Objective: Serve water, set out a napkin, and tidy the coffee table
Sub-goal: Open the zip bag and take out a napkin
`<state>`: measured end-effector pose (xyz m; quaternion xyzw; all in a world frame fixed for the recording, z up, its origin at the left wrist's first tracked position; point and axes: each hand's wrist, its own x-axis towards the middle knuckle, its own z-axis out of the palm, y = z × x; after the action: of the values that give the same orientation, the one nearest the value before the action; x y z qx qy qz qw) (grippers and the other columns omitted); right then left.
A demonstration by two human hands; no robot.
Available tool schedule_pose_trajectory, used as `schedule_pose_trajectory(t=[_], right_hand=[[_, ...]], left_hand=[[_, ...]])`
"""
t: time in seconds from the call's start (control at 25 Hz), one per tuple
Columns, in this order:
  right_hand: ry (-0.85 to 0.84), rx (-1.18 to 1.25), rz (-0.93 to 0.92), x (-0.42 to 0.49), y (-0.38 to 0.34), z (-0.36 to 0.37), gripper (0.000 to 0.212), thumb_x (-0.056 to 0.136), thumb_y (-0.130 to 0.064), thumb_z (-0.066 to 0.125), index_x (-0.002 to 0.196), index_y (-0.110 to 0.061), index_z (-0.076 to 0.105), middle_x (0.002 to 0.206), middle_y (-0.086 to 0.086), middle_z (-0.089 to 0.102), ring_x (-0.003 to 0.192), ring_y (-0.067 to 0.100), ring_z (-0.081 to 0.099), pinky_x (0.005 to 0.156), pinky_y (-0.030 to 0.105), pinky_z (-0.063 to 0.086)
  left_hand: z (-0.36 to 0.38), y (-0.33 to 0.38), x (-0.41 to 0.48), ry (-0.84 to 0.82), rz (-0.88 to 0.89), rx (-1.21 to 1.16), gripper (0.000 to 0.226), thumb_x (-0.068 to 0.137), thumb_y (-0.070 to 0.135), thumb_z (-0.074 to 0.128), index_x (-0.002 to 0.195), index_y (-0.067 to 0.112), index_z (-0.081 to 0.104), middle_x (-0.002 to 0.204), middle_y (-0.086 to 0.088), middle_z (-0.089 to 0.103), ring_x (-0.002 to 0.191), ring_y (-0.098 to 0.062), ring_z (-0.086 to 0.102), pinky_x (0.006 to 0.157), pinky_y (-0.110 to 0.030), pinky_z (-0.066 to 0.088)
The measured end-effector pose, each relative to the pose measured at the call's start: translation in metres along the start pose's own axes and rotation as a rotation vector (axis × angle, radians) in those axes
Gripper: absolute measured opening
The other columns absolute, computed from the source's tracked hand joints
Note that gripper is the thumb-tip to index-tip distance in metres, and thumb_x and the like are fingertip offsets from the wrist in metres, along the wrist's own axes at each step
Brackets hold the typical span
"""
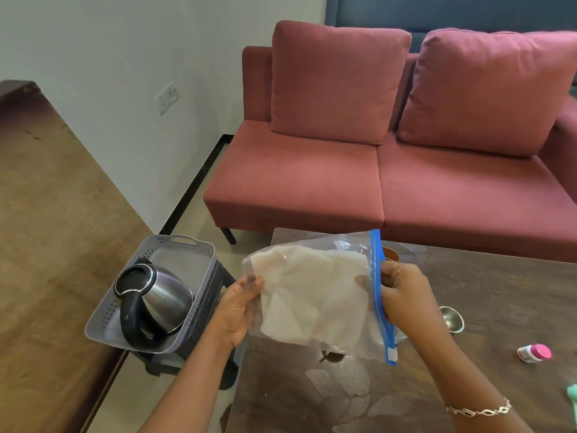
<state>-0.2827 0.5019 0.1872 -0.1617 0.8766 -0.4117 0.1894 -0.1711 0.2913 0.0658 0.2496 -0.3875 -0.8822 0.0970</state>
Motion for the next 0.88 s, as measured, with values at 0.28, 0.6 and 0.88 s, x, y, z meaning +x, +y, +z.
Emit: schedule_pose_trajectory(t=[0.28, 0.6, 0.88], right_hand=[[0.2, -0.126, -0.221, 0.003, -0.004, -0.006, 0.026, 0.083, -0.008, 0.06, 0.058, -0.014, 0.054, 0.056, 0.002, 0.055, 0.053, 0.015, 0.047, 0.052, 0.029, 0.04], [0.466, 0.04, -0.335, 0.01, -0.013, -0.037, 0.009, 0.084, -0.014, 0.062, 0.087, -0.022, 0.059, 0.068, 0.001, 0.067, 0.061, 0.009, 0.058, 0.054, 0.013, 0.04], [0.655, 0.003, -0.32, 0.026, -0.008, -0.085, 0.023, 0.085, -0.011, 0.059, 0.082, -0.025, 0.042, 0.057, -0.007, 0.054, 0.051, -0.004, 0.051, 0.054, 0.011, 0.035]], left_hand=[[0.004, -0.013, 0.002, 0.021, -0.049, -0.111, 0.075, 0.037, 0.026, 0.094, 0.105, 0.013, 0.064, 0.102, -0.008, 0.073, 0.091, -0.02, 0.071, 0.081, -0.04, 0.058], [-0.006, -0.013, 0.004, 0.061, -0.038, -0.194, 0.065, 0.05, 0.023, 0.089, 0.109, 0.014, 0.063, 0.109, -0.009, 0.07, 0.098, -0.023, 0.069, 0.079, -0.044, 0.058], [-0.013, -0.011, -0.003, 0.093, -0.075, -0.201, 0.035, 0.078, 0.014, 0.059, 0.113, 0.014, 0.06, 0.108, -0.011, 0.069, 0.099, -0.028, 0.067, 0.077, -0.05, 0.057]])
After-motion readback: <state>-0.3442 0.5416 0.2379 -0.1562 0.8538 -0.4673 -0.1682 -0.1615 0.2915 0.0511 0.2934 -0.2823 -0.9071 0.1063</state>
